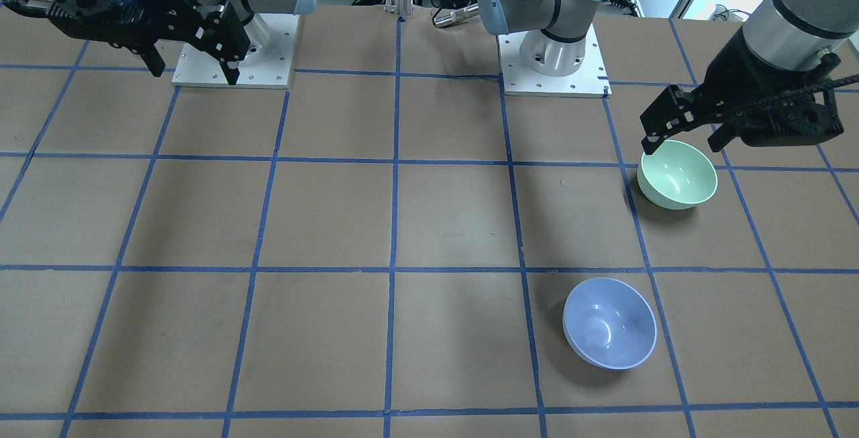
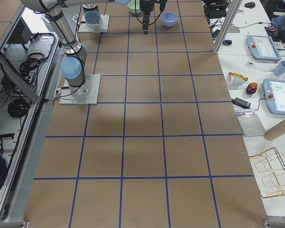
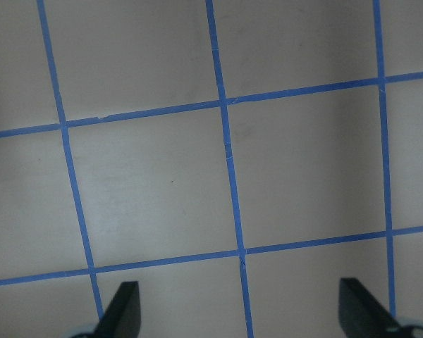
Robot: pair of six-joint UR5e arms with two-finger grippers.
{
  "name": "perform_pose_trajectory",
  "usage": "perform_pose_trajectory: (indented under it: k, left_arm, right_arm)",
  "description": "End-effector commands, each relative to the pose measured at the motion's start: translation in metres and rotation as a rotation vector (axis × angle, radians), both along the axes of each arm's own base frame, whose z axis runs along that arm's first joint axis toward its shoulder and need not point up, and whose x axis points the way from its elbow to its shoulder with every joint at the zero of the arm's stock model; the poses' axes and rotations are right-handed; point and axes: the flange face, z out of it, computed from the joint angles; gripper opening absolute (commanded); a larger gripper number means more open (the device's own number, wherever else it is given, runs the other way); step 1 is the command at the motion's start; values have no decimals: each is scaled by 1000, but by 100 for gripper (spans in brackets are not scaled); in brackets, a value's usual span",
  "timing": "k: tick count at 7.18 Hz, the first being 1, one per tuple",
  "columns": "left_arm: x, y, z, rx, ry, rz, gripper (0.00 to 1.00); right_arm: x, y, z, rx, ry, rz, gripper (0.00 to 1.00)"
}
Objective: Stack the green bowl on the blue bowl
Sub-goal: 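Move the left gripper down toward the rim of the pale green bowl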
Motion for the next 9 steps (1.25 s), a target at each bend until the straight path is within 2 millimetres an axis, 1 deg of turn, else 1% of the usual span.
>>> perform_pose_trajectory:
  k: [1,2,3,4,5,6,7,8,9]
  left_arm:
    - [65,11,-23,39,19,55,100]
    - [91,16,-25,40,26,39,100]
    - [109,18,-35,55,40,10,100]
    - [127,28,-56,84,64,-16,100]
    - [156,43,-74,96,91,-29,100]
    - [184,58,-87,109,117,-19,100]
    - [205,67,-98,96,119,-39,100]
    - [213,74,-113,96,125,-47,100]
    - [214,75,-137,71,100,-52,100]
  right_arm:
    - [0,0,0,0,0,0,100]
    - [0,0,0,0,0,0,100]
    - [0,0,0,0,0,0,100]
    - [0,0,0,0,0,0,100]
    - [0,0,0,0,0,0,100]
    - [0,0,1,-2,0,0,100]
    - [0,0,0,1,0,0,100]
    - [0,0,1,-2,0,0,100]
    - [0,0,0,1,0,0,100]
